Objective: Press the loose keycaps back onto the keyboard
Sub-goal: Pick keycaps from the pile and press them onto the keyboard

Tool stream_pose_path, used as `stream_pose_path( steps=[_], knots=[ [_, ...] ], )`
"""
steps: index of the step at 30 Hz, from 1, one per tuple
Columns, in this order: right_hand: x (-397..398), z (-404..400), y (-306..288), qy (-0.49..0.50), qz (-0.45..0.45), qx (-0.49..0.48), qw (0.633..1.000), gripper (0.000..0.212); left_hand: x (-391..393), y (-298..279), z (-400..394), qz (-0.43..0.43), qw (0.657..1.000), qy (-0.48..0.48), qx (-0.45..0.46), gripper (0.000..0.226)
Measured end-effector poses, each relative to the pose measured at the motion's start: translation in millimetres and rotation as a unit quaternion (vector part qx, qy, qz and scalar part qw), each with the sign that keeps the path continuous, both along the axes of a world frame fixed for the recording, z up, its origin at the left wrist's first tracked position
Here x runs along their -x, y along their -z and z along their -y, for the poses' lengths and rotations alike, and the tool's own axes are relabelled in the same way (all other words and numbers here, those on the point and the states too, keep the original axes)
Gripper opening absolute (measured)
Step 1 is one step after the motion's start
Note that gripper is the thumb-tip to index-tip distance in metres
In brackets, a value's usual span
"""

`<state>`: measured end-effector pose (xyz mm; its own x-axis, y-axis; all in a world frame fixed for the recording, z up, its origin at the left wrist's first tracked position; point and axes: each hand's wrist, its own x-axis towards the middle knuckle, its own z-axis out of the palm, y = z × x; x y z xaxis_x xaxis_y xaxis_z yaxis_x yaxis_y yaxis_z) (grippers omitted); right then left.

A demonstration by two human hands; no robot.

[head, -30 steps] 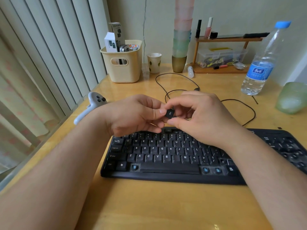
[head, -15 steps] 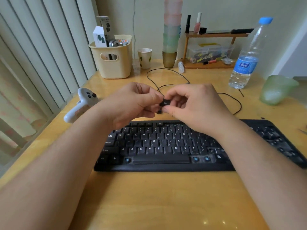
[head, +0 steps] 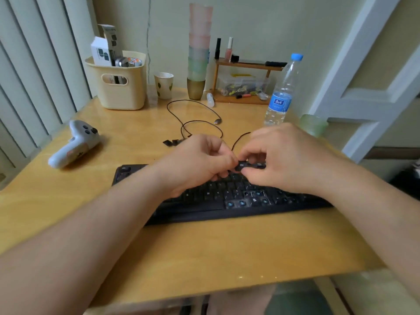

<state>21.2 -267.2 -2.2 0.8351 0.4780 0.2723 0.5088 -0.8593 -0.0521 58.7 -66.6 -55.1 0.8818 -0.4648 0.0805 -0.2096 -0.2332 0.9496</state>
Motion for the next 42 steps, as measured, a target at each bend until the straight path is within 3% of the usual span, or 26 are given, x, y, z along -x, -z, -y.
stream_pose_path(
  steps=[3, 6, 8, 16, 22, 28, 37, 42],
  knots=[
    [16.9, 18.5, 1.6, 0.026, -0.01, 0.017, 0.999, 0.02, 7.7, 3.6, 4.4, 0.129, 0.987, 0.042, -0.089, 0.005],
    [24.6, 35.4, 8.0, 0.049, -0.042, 0.002, 0.998, 0.017, 12.4, 8.0, 8.5, 0.291, 0.932, 0.056, -0.209, 0.021],
    [23.8, 45.9, 14.0, 0.068, -0.074, -0.01, 0.995, 0.011, 11.4, 11.3, 9.9, 0.337, 0.91, 0.069, -0.233, 0.026],
    [17.9, 53.6, 30.6, 0.093, -0.21, -0.035, 0.973, 0.011, 8.7, 14.5, 7.9, 0.335, 0.895, 0.097, -0.278, 0.032],
    [1.7, 45.0, 21.1, 0.092, -0.259, 0.034, 0.961, 0.013, 12.2, 14.3, 10.6, 0.338, 0.89, 0.121, -0.282, 0.035],
    [-10.0, 37.9, 14.8, 0.096, -0.281, 0.091, 0.951, 0.015, 14.4, 16.5, 14.1, 0.321, 0.884, 0.137, -0.312, 0.043],
    [-15.5, 31.4, 14.9, 0.116, -0.322, 0.079, 0.936, 0.016, 15.0, 20.9, 20.2, 0.344, 0.859, 0.136, -0.353, 0.044],
    [-20.9, 17.5, 14.9, 0.124, -0.325, 0.124, 0.929, 0.015, 18.9, 19.3, 24.5, 0.377, 0.83, 0.114, -0.395, 0.051]
  ],
)
